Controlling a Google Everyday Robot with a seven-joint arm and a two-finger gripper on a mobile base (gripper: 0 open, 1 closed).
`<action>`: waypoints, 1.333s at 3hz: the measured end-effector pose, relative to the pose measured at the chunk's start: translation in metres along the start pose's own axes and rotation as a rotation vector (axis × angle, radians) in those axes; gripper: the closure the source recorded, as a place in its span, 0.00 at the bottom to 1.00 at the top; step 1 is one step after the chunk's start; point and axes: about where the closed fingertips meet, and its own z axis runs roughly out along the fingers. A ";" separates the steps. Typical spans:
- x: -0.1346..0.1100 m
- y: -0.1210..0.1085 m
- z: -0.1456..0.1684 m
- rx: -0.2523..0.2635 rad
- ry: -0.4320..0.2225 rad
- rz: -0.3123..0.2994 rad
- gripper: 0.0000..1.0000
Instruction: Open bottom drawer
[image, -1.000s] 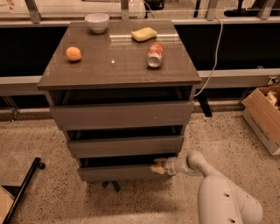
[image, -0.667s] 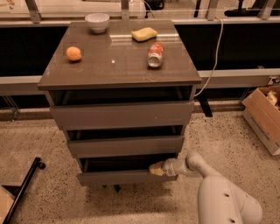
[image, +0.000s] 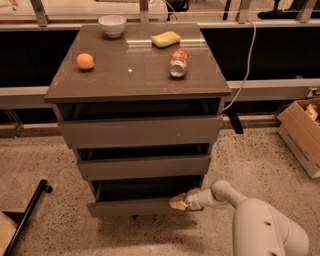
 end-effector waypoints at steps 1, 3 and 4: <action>-0.010 -0.004 0.001 0.030 0.028 -0.032 0.43; -0.046 0.017 -0.020 0.128 0.033 -0.117 0.00; -0.037 0.012 -0.015 0.141 0.062 -0.092 0.00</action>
Offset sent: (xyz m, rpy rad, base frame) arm -0.0005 0.0115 0.0737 -0.1365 -0.1707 -0.0203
